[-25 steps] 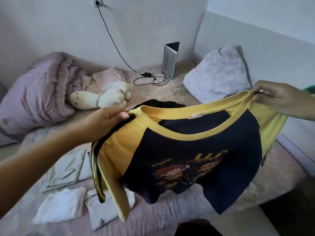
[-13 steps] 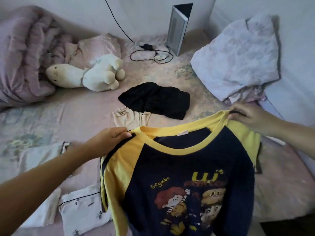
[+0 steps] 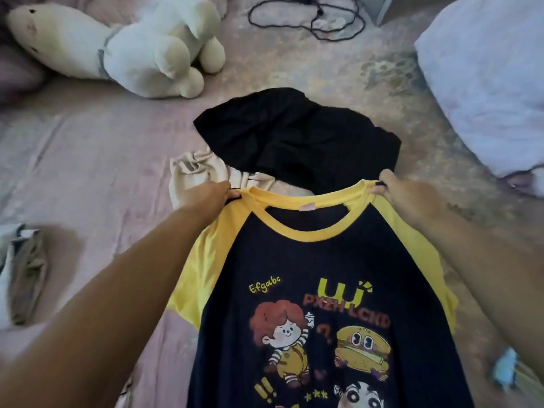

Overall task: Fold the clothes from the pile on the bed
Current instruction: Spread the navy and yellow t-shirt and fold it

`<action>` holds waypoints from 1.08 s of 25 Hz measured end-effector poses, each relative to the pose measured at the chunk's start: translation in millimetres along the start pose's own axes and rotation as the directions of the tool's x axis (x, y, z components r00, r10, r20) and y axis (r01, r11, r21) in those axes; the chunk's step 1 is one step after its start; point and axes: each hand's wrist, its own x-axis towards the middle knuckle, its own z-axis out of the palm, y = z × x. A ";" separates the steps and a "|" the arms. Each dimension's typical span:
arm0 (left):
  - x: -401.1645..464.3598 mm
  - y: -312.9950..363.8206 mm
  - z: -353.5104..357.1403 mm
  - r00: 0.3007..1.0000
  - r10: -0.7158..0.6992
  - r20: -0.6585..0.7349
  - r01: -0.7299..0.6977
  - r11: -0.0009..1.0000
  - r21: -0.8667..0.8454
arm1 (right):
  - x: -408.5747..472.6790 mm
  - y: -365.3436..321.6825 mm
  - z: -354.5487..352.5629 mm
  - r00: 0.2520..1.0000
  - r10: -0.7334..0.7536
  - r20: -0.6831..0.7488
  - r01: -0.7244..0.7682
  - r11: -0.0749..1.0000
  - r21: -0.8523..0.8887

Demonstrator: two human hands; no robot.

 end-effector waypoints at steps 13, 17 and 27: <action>77.8 -19.0 115.1 0.968 -0.216 -0.129 0.251 0.855 0.453 | 64.3 21.1 112.2 0.971 0.209 0.113 -0.235 0.782 0.577; 48.2 40.9 140.5 0.934 0.109 -0.341 0.030 0.926 0.376 | -5.1 108.8 103.2 0.918 0.384 0.101 -0.336 0.615 0.713; -31.9 217.9 266.2 0.860 0.503 0.088 -0.507 0.820 0.268 | -75.7 96.7 113.1 0.760 0.248 0.601 -0.650 0.310 0.694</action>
